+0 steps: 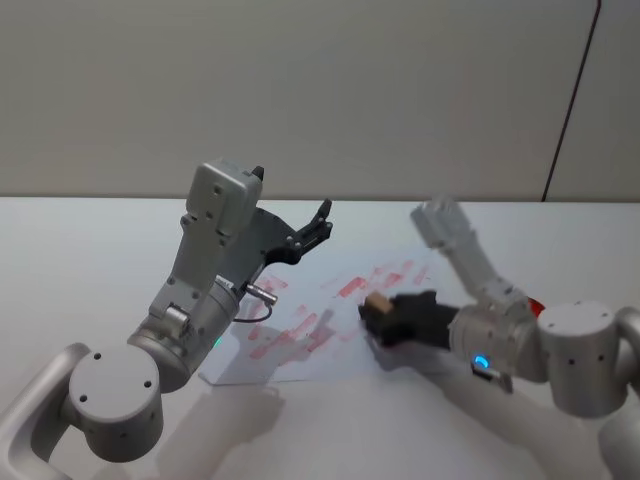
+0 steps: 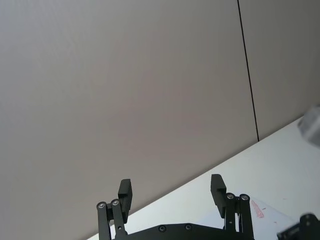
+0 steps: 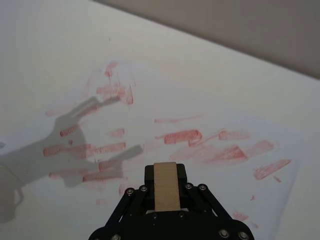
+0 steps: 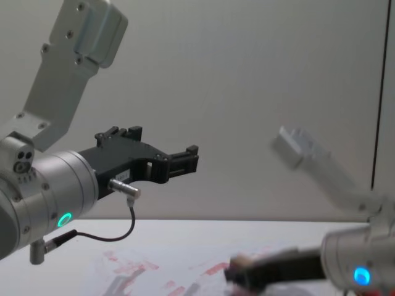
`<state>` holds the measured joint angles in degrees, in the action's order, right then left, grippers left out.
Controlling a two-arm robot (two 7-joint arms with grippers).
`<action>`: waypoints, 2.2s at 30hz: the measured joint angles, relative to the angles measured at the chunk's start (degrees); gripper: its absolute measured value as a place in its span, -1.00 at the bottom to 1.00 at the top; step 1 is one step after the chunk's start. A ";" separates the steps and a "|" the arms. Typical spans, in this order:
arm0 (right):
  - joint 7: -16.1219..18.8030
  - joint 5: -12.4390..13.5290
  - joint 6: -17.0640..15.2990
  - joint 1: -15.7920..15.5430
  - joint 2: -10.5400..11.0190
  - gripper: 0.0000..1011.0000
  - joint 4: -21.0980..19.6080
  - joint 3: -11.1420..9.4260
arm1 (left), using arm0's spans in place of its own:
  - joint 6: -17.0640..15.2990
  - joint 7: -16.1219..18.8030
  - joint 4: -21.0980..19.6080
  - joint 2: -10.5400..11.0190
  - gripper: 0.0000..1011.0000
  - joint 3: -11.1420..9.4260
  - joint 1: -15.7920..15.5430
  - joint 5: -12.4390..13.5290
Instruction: Use the one hand to pick up the stamp and affix it onto the A4 paper.
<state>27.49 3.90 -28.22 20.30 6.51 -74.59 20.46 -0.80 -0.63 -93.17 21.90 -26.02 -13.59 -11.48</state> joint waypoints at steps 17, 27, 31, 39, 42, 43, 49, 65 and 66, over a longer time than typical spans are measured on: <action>-5.26 7.80 2.36 -3.69 4.48 -0.57 -10.72 -4.90 | 0.00 0.00 0.00 0.00 0.98 0.00 0.00 0.00; -8.61 8.39 1.19 -7.07 8.03 -0.57 -14.14 -7.17 | 0.00 0.00 0.00 0.00 0.98 0.00 0.00 0.00; -9.89 8.05 1.03 -7.93 8.92 -0.57 -14.42 -7.71 | 0.00 0.00 0.00 0.00 0.98 0.00 0.00 0.00; -11.54 7.05 0.92 -8.41 9.70 -0.57 -13.71 -8.22 | 0.00 0.00 0.00 0.00 0.98 0.00 0.00 0.00; -11.73 6.64 0.80 -8.36 9.76 -0.57 -13.15 -8.24 | 0.00 0.00 0.00 0.00 0.98 0.00 0.00 0.00; -11.78 6.46 0.70 -8.29 9.76 -0.57 -12.90 -8.24 | 0.00 0.00 0.00 0.00 0.98 0.00 0.00 0.00; -11.80 5.56 -0.07 -7.93 9.77 -0.57 -11.83 -8.12 | 0.00 0.00 0.00 0.00 0.98 0.00 0.00 0.00; -12.87 3.77 -2.36 -8.05 10.16 -0.57 -10.67 -8.09 | 0.00 0.00 0.00 0.00 0.98 0.00 0.00 0.00; -12.91 3.73 -2.44 -8.07 10.18 -0.56 -10.66 -8.10 | 0.00 0.00 0.00 0.00 0.98 0.00 0.00 0.00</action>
<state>14.57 7.63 -30.66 12.23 16.69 -85.25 12.36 -0.80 -0.63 -93.17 21.90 -26.02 -13.59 -11.48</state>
